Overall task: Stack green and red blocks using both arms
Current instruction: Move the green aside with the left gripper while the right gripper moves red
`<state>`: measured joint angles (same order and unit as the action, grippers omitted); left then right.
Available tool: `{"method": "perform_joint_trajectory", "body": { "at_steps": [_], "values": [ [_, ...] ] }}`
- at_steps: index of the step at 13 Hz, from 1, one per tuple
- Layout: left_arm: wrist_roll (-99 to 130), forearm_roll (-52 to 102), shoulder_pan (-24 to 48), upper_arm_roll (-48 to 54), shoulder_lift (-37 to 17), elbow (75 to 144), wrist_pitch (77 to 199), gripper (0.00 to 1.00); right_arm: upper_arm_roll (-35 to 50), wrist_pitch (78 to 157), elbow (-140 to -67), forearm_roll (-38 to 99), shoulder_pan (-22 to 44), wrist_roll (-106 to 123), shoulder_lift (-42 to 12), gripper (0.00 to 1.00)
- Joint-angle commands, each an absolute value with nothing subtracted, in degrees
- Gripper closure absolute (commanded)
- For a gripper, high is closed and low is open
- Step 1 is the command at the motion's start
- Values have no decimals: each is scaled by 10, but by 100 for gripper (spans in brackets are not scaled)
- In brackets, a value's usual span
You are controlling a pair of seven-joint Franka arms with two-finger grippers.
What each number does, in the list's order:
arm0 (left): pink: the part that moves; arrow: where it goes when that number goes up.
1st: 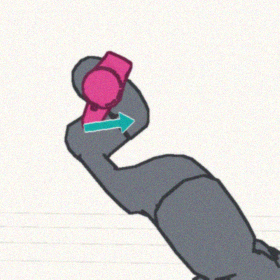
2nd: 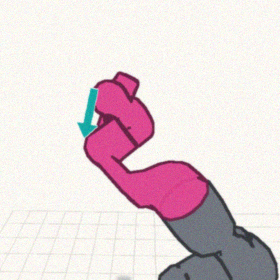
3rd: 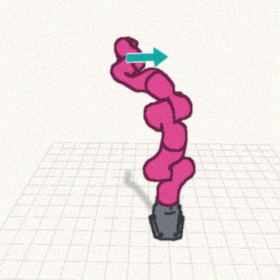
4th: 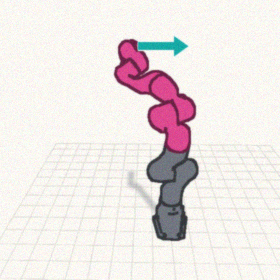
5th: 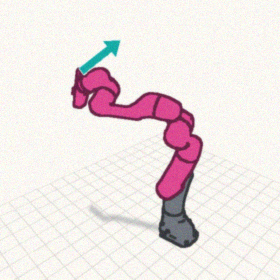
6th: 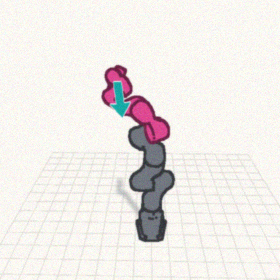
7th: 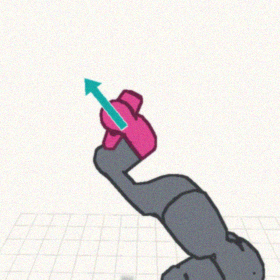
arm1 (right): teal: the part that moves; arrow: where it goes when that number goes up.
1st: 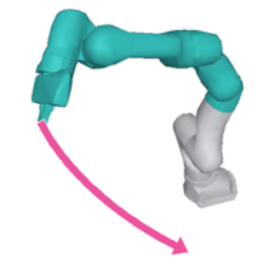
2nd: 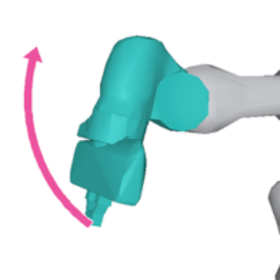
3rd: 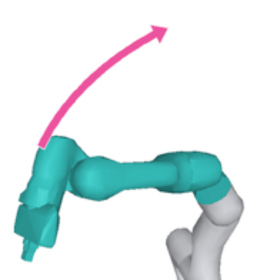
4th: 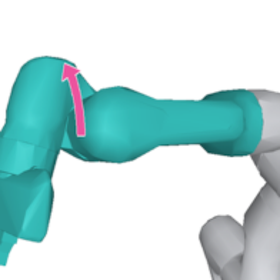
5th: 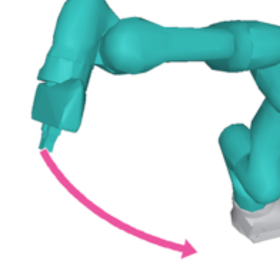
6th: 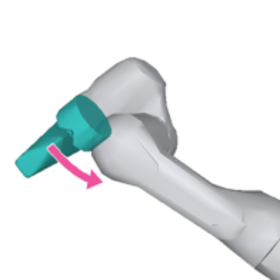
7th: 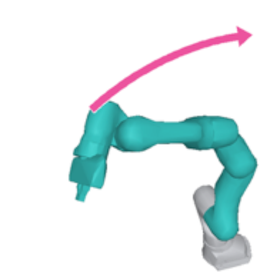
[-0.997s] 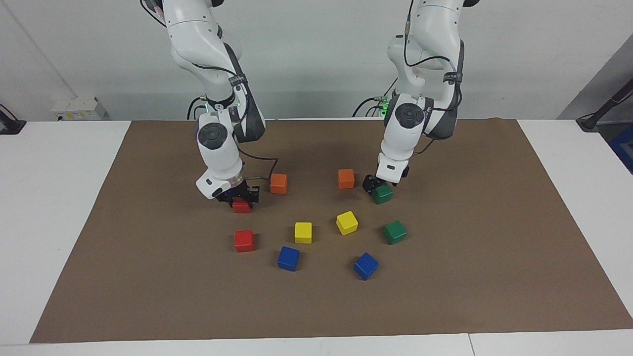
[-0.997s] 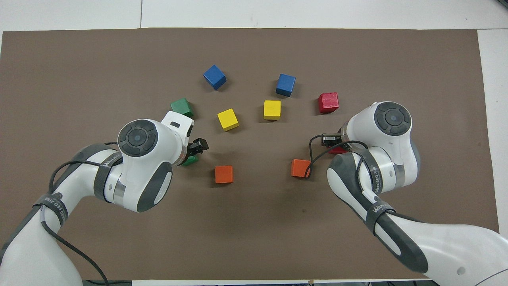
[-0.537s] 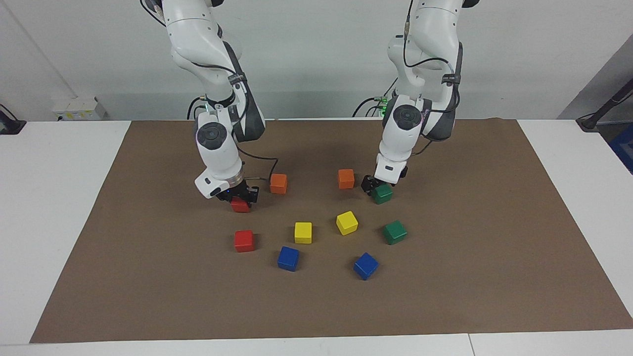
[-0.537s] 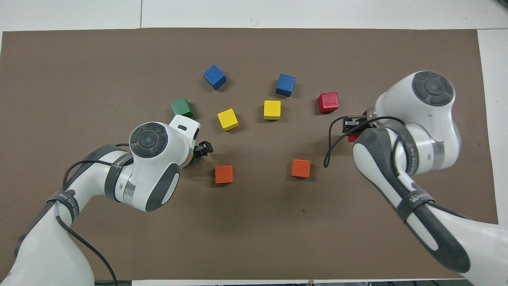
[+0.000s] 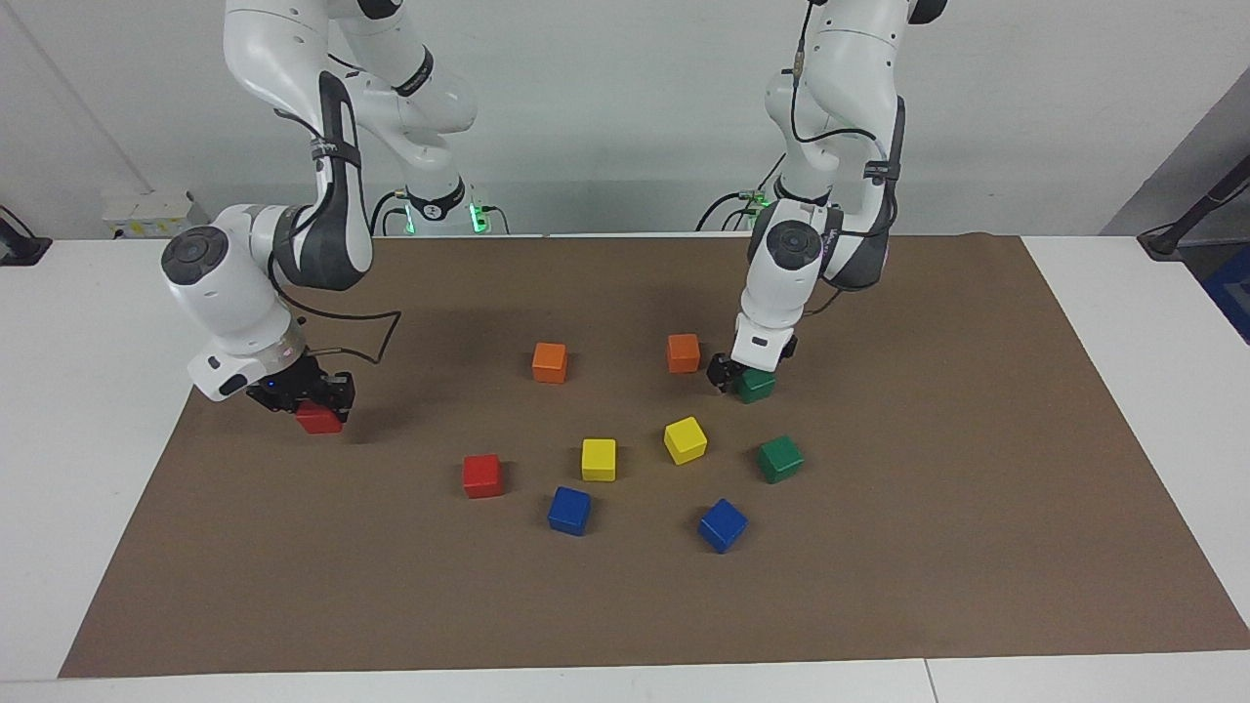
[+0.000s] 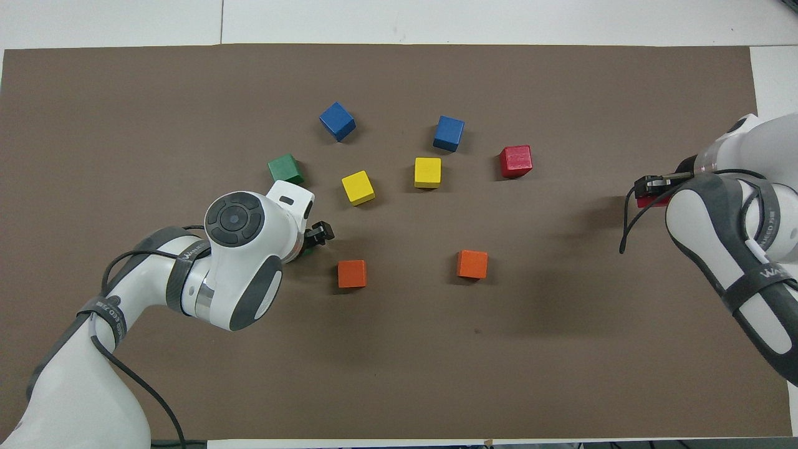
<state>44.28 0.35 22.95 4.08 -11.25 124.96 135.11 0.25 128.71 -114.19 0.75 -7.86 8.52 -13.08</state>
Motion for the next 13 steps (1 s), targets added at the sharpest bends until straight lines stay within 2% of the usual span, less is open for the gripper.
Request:
{"method": "perform_joint_trajectory", "body": {
  "at_steps": [1,2,4,5,8,10,13],
  "values": [
    [432,1,231,34,-112,1256,1363,12,10,1325,-1152,4,-91,111,-143,100],
    [428,1,231,33,-112,1256,1362,22,10,1335,-1159,4,-91,115,-145,100],
    [413,1,230,31,-109,1251,1353,79,10,1359,-1169,4,-93,119,-151,100],
    [388,1,217,30,-102,1246,1336,100,10,1371,-1172,4,-96,124,-156,100],
    [276,1,146,31,-67,1209,1257,100,10,1379,-1172,4,-98,128,-168,100],
    [187,1,91,31,-69,1175,1228,100,11,1381,-1172,4,-109,140,-180,100],
    [46,1,26,31,-77,1165,1252,100,11,1386,-1179,4,-108,139,-179,100]
  ]
}}
